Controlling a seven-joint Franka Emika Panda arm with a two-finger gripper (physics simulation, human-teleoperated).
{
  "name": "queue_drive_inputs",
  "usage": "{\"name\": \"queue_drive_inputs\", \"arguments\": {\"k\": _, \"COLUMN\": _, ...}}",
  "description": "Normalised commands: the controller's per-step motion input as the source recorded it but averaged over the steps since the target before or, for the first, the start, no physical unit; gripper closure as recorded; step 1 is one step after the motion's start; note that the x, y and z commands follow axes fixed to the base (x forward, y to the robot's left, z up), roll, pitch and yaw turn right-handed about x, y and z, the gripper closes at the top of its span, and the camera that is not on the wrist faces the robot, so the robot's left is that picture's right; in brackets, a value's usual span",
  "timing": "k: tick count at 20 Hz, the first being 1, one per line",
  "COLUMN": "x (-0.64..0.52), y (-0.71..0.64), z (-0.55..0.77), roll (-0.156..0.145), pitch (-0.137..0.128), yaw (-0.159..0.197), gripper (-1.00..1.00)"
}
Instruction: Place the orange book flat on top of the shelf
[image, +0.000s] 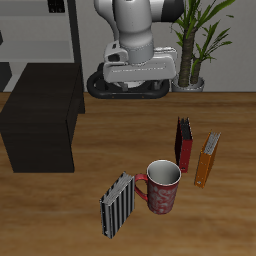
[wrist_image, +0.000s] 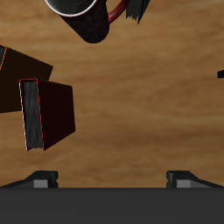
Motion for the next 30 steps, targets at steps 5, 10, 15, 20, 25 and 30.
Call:
{"name": "queue_drive_inputs", "arguments": {"k": 5, "x": 0.11, "y": 0.37, "z": 0.01, "roll": -0.001, "pitch": -0.032, "yaw": -0.007, "gripper": -1.00}}
{"name": "queue_drive_inputs", "arguments": {"k": 10, "x": 0.20, "y": 0.43, "z": 0.05, "roll": 0.025, "pitch": -0.014, "yaw": -0.018, "gripper": -1.00}}
{"name": "queue_drive_inputs", "arguments": {"k": 15, "x": 0.27, "y": 0.47, "z": 0.03, "roll": -0.007, "pitch": -0.016, "yaw": -0.029, "gripper": -1.00}}
{"name": "queue_drive_inputs", "arguments": {"k": 20, "x": 0.27, "y": 0.35, "z": 0.05, "roll": -0.013, "pitch": -0.061, "yaw": 0.015, "gripper": -1.00}}
{"name": "queue_drive_inputs", "arguments": {"k": 25, "x": 0.24, "y": 0.29, "z": -0.04, "roll": -0.006, "pitch": 0.011, "yaw": -0.027, "gripper": -1.00}}
{"name": "queue_drive_inputs", "arguments": {"k": 30, "x": 0.14, "y": 0.27, "z": -0.05, "roll": 0.010, "pitch": -0.003, "yaw": -0.027, "gripper": -1.00}}
